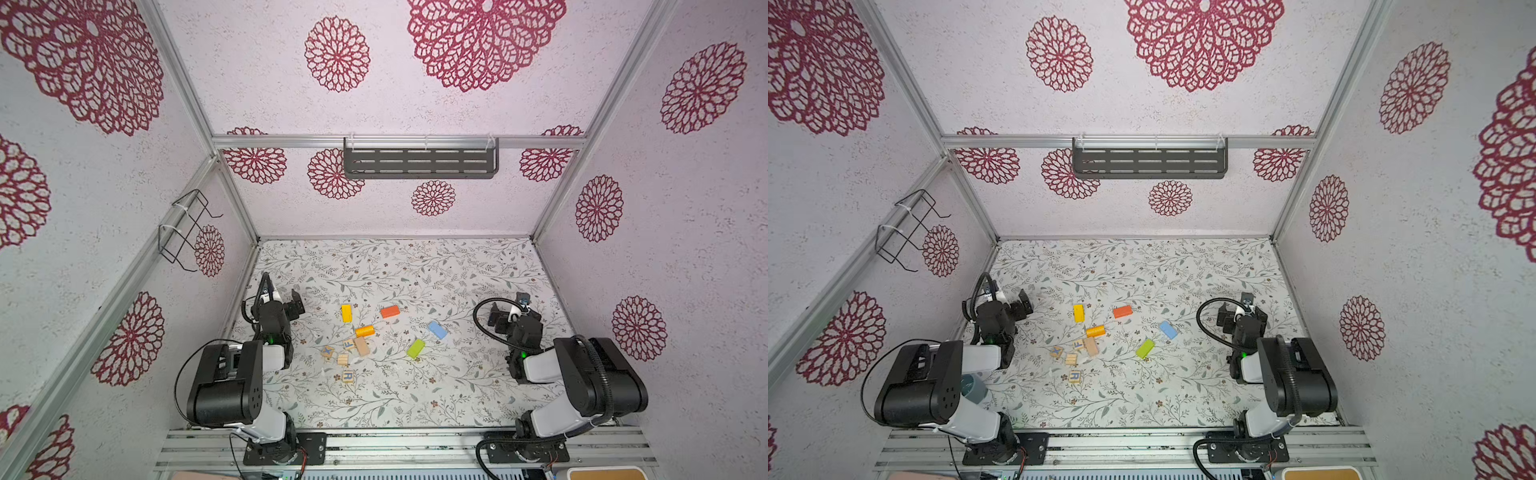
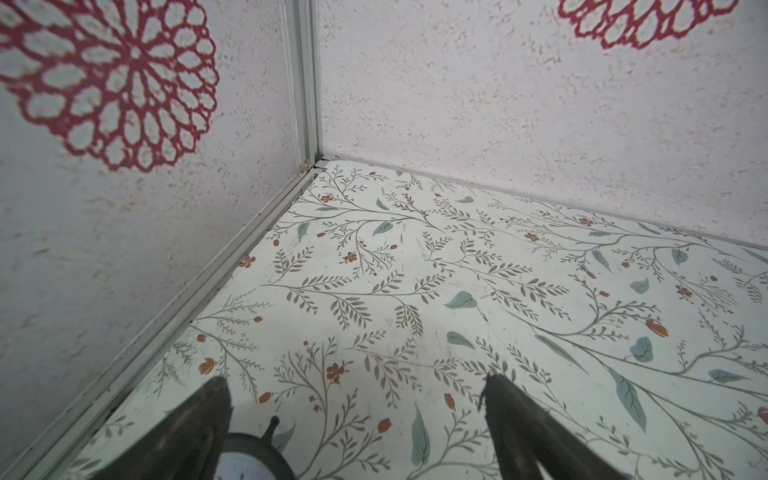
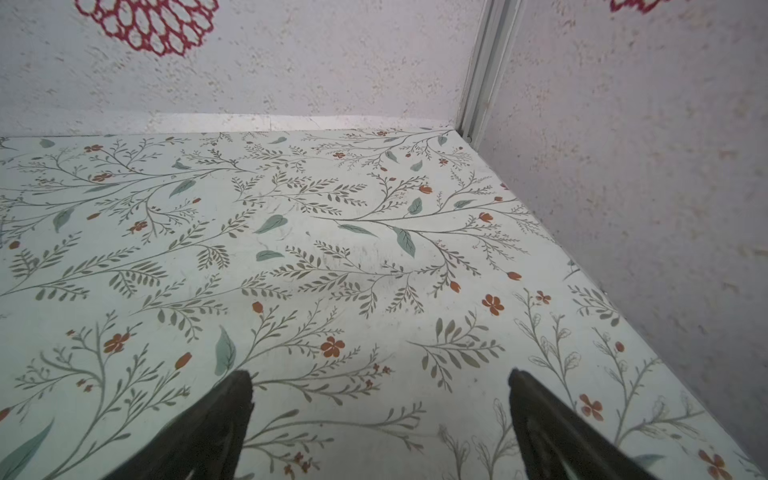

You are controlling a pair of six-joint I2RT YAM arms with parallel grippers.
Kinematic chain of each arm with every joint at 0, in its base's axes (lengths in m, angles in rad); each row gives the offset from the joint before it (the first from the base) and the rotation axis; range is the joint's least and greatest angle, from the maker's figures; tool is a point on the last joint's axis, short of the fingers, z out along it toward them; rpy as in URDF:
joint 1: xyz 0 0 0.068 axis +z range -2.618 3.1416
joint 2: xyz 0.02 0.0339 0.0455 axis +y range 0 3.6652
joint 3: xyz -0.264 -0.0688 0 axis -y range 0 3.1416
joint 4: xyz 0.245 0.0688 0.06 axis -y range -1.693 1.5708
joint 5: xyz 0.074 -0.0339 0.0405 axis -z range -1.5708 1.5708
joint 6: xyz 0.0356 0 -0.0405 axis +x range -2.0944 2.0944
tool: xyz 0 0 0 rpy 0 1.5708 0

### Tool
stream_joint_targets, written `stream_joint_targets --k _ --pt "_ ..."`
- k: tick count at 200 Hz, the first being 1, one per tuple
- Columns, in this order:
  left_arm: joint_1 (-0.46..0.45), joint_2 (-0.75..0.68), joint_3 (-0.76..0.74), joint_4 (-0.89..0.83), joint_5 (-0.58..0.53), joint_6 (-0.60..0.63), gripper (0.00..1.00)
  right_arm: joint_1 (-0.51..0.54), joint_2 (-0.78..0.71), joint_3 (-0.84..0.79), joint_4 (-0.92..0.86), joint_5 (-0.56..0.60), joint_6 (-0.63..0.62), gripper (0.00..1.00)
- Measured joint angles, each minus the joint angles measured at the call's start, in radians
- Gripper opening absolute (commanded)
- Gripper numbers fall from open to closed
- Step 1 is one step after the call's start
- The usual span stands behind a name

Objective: Build the wood block tower

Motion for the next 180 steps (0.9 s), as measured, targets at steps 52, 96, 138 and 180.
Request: stream_joint_targets --k 52,96,138,180 --pt "0.0 0.0 0.0 0.0 0.0 0.0 0.97 0.0 0.0 0.0 0.0 -0.006 0.0 0.99" --pt "0.0 0.0 0.001 0.0 0.0 0.0 0.97 0.0 0.0 0.0 0.0 -0.008 0.0 0.99" --pt "0.002 0.0 0.001 -0.001 0.003 0.0 0.97 0.0 0.0 0.0 0.0 -0.008 0.0 0.99" --pt "-0.005 -0.025 0.023 -0.075 -0.028 0.0 0.97 0.024 -0.142 0.003 -0.101 0.055 0.001 0.99"
